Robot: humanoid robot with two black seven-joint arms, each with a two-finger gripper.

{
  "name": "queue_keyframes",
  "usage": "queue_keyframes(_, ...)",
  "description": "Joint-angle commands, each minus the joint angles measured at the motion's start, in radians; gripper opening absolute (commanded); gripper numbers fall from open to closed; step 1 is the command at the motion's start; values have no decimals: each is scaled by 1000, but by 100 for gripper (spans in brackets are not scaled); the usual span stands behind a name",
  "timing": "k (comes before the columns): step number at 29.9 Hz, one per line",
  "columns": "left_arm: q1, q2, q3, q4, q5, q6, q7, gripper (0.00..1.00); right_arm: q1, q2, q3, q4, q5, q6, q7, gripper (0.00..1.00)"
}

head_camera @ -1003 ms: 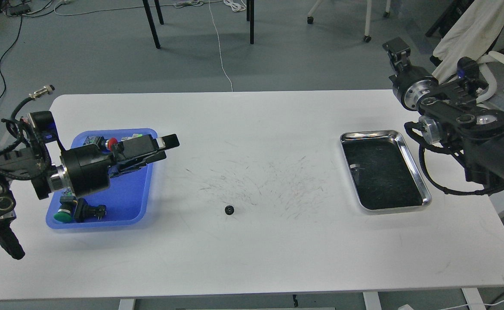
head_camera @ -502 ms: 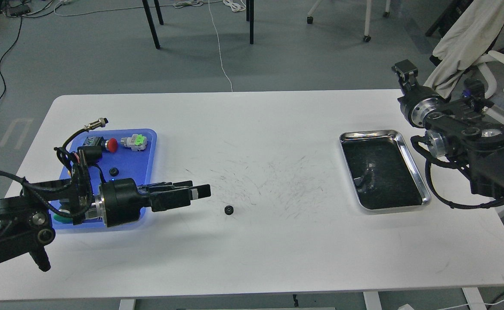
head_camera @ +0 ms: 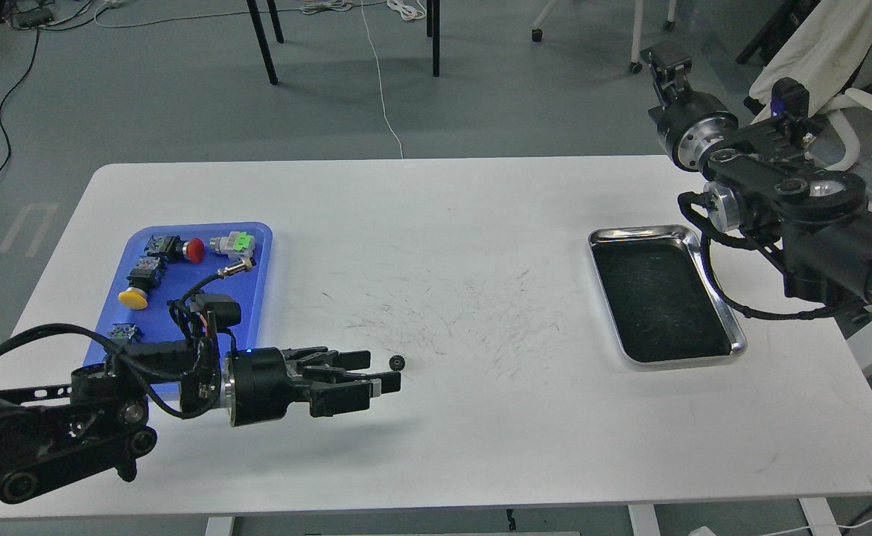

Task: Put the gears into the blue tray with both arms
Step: 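Move the left gripper from the blue tray toward the black gear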

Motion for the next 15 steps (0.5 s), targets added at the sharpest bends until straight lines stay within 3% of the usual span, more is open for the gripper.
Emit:
queue_keyframes(1, 0, -53, -9, 53, 1, 4, 0, 84, 1, 1, -4, 0, -1, -4, 1, 93)
queue_keyframes(9, -5, -103, -9, 150, 108, 24, 0, 78, -4, 1, -14, -9, -4, -2, 10, 93)
queue_keyframes(15, -63, -28, -26, 146, 333, 10, 0, 79, -8, 1, -17, -14, -21, -2, 10, 93)
